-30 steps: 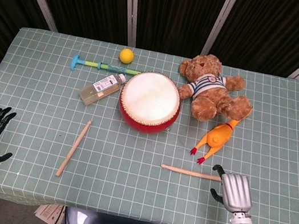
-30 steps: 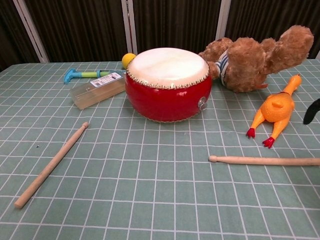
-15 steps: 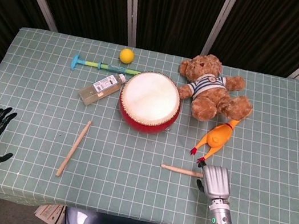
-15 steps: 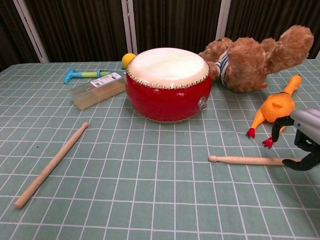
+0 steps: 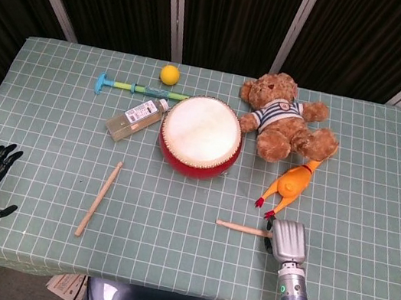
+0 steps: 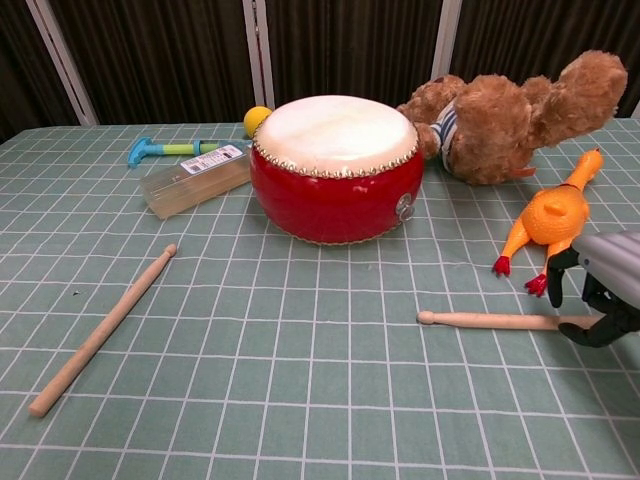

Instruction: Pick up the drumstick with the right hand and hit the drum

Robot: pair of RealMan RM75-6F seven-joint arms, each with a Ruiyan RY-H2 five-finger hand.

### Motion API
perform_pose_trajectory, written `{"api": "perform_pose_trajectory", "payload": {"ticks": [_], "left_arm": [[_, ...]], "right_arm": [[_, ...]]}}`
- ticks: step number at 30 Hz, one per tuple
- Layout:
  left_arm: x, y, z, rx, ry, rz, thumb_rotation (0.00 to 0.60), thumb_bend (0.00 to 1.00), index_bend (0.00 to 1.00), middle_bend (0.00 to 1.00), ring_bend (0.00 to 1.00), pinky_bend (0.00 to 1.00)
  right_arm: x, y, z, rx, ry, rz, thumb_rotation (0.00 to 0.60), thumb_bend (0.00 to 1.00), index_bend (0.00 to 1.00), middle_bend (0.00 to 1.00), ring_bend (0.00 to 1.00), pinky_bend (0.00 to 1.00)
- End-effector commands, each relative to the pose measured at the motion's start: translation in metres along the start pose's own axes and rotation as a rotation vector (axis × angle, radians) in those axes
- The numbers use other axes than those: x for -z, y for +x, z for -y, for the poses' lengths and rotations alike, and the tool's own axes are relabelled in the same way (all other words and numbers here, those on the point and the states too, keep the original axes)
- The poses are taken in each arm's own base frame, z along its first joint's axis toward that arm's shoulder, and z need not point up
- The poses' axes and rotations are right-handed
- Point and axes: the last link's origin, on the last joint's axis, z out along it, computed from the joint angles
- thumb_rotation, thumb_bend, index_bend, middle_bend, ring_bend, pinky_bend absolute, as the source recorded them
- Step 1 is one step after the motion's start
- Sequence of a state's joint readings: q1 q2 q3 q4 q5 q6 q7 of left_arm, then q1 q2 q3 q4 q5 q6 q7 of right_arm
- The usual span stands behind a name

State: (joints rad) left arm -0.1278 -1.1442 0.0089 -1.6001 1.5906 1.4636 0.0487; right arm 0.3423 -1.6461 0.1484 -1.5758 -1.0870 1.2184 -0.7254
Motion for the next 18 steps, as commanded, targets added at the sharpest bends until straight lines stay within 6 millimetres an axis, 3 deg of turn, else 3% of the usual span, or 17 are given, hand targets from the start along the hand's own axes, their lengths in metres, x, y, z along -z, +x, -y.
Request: {"api": "perform_pose_trajectory", "payload": {"ticks": [1,18], "left_arm": [[0.0000,0.0001,0.0001,0.001,0.001,0.000,0.600,0.00,0.00,0.00,0.00,0.00],[-0.0003,-0.0003,-0.0002,0.002,0.002,0.002,0.600,0.00,0.00,0.00,0.00,0.00]], "right_arm": [[-0.0008,-0.0021,0.0004,0.000,-0.003,0.006,0.600,0.36,0.51,1.00,1.00,0.98],[-0.0055,-0.0118,-0.0057,0.015,-0.043,0.041,0.600,0.42,0.51,1.00,1.00,0.98]]}}
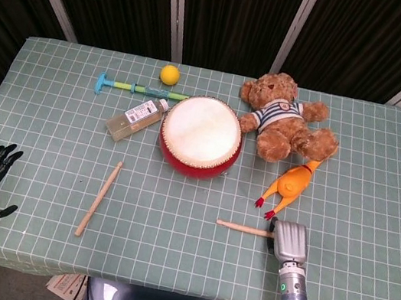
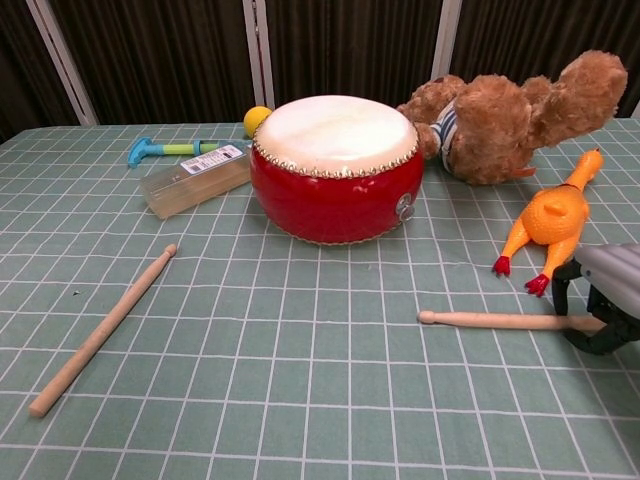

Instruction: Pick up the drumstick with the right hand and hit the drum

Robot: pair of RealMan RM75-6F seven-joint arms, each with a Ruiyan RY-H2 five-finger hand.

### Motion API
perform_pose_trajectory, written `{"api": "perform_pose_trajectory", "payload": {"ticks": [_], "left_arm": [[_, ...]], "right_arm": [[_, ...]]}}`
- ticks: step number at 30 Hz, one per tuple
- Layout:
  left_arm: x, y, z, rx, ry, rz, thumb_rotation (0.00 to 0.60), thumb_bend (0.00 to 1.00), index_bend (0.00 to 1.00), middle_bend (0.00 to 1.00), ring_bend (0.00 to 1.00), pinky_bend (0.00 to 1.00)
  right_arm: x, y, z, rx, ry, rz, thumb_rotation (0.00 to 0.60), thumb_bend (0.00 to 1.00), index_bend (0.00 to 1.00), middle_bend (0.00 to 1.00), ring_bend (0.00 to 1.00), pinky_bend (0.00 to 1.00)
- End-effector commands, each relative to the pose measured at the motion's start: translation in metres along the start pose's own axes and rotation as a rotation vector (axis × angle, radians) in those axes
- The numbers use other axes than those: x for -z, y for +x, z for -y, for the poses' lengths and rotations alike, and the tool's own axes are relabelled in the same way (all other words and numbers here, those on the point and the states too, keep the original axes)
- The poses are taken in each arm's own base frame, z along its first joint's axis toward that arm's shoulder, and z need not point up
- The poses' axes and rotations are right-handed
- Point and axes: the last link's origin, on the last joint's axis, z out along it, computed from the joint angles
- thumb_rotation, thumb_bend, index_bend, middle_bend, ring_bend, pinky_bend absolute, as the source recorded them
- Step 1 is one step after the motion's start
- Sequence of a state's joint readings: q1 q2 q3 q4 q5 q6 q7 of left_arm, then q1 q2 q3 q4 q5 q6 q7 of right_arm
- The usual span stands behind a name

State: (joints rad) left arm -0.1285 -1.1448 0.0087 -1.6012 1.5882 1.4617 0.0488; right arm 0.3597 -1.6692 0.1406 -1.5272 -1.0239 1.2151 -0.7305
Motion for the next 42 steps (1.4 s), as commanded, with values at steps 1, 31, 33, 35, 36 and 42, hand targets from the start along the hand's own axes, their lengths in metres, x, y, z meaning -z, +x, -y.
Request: {"api": "perform_pose_trajectory", "payload": {"ticks": [1,31,33,35,36,42], "left_arm": [[0.000,0.000,0.000,0.000,0.000,0.000,0.600,0.00,0.00,0.00,0.00,0.00],[0.000,0.000,-0.001,-0.005,0.000,-0.010,0.600,0.00,0.00,0.00,0.00,0.00],[0.000,0.000,-0.001,-0.005,-0.001,-0.011,0.600,0.00,0.00,0.00,0.00,0.00],[0.000,0.000,-0.001,-0.004,-0.001,-0.010,0.600,0.00,0.00,0.00,0.00,0.00],[0.000,0.000,-0.001,-0.003,-0.001,-0.009,0.600,0.00,0.00,0.00,0.00,0.00],[-0.001,0.000,-0.001,0.009,-0.006,0.001,0.600,0.00,0.00,0.00,0.00,0.00]], "right_arm": [[0.000,-0.001,0.000,0.005,-0.004,0.009,0.600,0.44,0.51,1.00,1.00,0.98],[0.012,0.090,0.006,-0.154,0.095,-0.222,0.600,0.60,0.91,1.00,1.00,0.98],[0.011,0.103,0.006,-0.168,0.096,-0.248,0.600,0.60,0.92,1.00,1.00,0.98],[0.009,0.117,0.007,-0.193,0.093,-0.276,0.600,0.60,0.94,1.00,1.00,0.98],[0.008,0.123,0.007,-0.207,0.089,-0.285,0.600,0.60,0.95,1.00,1.00,0.98],[-0.010,0.169,0.020,-0.276,0.058,-0.324,0.600,0.60,0.98,1.00,1.00,0.98]]}}
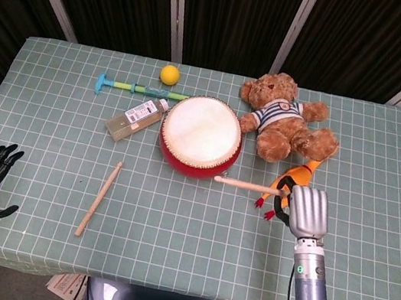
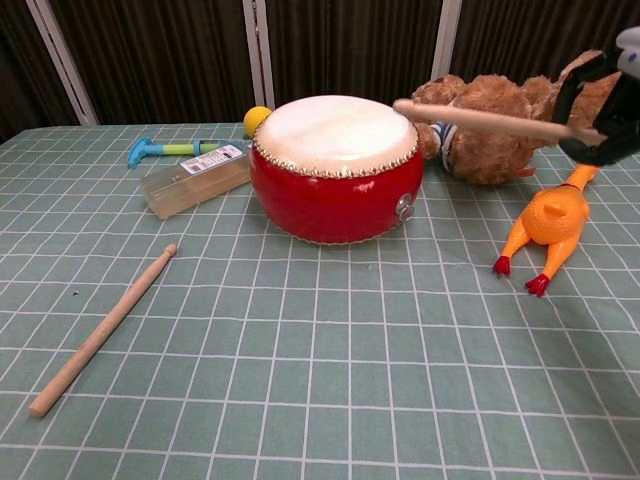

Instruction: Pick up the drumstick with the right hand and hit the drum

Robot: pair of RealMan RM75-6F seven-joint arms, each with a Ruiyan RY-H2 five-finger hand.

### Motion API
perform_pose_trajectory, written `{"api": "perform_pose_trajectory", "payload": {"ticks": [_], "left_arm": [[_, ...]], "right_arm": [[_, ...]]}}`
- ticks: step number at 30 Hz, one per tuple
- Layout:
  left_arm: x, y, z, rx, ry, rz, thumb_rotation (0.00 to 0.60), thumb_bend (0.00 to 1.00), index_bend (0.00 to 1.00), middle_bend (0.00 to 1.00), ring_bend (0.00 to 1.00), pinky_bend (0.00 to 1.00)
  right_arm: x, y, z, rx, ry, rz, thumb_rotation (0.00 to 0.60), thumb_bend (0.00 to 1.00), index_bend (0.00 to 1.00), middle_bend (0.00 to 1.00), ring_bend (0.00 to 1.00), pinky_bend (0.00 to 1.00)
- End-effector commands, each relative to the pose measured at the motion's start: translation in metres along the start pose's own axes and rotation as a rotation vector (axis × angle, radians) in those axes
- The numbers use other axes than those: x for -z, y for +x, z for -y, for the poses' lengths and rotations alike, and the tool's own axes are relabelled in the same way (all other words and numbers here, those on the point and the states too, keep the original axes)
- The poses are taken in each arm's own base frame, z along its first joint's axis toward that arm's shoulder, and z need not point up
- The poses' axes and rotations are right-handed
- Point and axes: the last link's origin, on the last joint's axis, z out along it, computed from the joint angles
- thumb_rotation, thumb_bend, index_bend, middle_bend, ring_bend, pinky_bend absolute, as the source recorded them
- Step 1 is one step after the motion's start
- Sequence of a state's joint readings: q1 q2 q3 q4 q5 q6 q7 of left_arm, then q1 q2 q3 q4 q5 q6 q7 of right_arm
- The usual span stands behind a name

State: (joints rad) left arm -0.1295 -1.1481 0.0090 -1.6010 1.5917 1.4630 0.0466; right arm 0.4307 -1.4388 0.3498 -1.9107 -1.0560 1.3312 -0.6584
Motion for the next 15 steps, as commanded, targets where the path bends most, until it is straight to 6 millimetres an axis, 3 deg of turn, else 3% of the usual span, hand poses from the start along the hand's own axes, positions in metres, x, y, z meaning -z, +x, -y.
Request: {"api": "perform_pose_trajectory", "payload": {"ticks": [1,15], "left_arm": [[0.000,0.000,0.000,0.007,-0.001,0.004,0.600,0.00,0.00,0.00,0.00,0.00],[-0.001,0.000,0.001,0.026,-0.011,0.033,0.600,0.00,0.00,0.00,0.00,0.00]], "right_arm": [[-0.021,0.021,0.017,-0.018,-0.021,-0.019,0.600,0.60,0.98,1.00,1.00,0.98],[-0.045,0.018,0.068,0.127,-0.024,-0.044,0.600,0.60,0.99,1.00,1.00,0.98]]}}
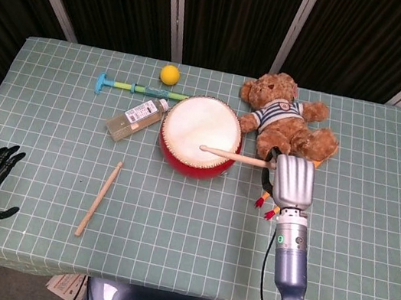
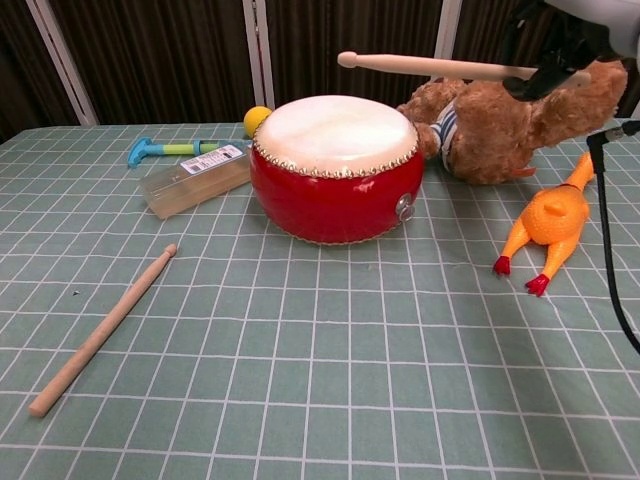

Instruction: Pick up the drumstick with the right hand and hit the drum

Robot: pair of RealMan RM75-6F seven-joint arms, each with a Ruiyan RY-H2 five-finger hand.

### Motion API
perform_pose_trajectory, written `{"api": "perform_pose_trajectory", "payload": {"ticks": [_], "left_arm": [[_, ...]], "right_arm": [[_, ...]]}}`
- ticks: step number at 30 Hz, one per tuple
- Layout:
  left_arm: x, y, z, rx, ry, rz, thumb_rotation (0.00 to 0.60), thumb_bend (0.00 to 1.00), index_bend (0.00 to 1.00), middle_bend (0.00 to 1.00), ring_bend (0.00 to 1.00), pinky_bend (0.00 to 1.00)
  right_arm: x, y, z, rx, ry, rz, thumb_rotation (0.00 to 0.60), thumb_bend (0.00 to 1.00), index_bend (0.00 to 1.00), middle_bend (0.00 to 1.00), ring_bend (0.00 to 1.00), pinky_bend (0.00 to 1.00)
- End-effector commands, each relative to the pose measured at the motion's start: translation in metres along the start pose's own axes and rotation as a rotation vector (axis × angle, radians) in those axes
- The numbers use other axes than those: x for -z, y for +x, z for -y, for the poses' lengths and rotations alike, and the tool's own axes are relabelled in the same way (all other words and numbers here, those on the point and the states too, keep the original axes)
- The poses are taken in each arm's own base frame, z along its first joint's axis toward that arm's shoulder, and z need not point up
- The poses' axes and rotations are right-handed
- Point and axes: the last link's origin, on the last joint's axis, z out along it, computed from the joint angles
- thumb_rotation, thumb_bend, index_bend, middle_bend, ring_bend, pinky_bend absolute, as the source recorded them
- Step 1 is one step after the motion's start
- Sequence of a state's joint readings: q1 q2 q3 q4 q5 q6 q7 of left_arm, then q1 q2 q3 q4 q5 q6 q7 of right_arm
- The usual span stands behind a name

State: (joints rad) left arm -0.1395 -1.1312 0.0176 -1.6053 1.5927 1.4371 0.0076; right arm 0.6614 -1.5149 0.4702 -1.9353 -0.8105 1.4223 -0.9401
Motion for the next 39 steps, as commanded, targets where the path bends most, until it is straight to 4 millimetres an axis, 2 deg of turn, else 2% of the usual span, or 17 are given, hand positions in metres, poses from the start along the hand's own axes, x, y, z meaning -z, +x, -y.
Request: {"api": "perform_pose_trajectory", "payload": {"ticks": [1,6,12,21,27,30,33,35,39], "left_arm": [[0.000,0.000,0.000,0.001,-0.004,0.004,0.600,0.00,0.00,0.00,0.00,0.00],[0.001,0.001,0.000,0.002,-0.013,0.003,0.600,0.00,0.00,0.00,0.00,0.00],[0.001,0.002,0.002,0.011,-0.014,0.011,0.600,0.00,0.00,0.00,0.00,0.00],[0.000,0.002,0.003,0.025,-0.009,0.020,0.600,0.00,0.00,0.00,0.00,0.00],[0.000,0.002,0.002,0.021,-0.010,0.022,0.600,0.00,0.00,0.00,0.00,0.00],[0.000,0.002,0.002,0.019,-0.010,0.020,0.600,0.00,0.00,0.00,0.00,0.00],[0.000,0.002,0.002,0.015,-0.009,0.016,0.600,0.00,0.00,0.00,0.00,0.00],[0.000,0.002,0.001,0.015,-0.009,0.015,0.600,0.00,0.00,0.00,0.00,0.00],[0.001,0.002,0.001,0.014,-0.008,0.011,0.600,0.00,0.00,0.00,0.00,0.00]], "right_arm": [[-0.005,-0.004,0.014,0.061,0.000,-0.018,0.600,0.60,0.99,1.00,1.00,0.98],[-0.018,-0.009,0.035,0.162,-0.033,-0.059,0.600,0.60,1.00,1.00,1.00,0.98],[-0.035,-0.010,0.046,0.134,-0.156,-0.059,0.600,0.60,1.00,1.00,1.00,0.98],[-0.050,-0.015,0.049,0.077,-0.253,-0.066,0.600,0.60,1.00,1.00,1.00,0.98],[-0.047,-0.037,0.051,0.038,-0.289,-0.023,0.600,0.60,1.00,1.00,1.00,0.98],[-0.042,-0.055,0.048,0.156,-0.260,-0.023,0.600,0.60,1.00,1.00,1.00,0.99],[-0.034,-0.080,0.043,0.444,-0.130,-0.083,0.600,0.60,1.00,1.00,1.00,1.00],[-0.027,-0.094,0.041,0.557,-0.064,-0.107,0.600,0.60,1.00,1.00,1.00,1.00],[-0.022,-0.100,0.043,0.586,-0.019,-0.138,0.600,0.60,1.00,1.00,1.00,1.00]]}}
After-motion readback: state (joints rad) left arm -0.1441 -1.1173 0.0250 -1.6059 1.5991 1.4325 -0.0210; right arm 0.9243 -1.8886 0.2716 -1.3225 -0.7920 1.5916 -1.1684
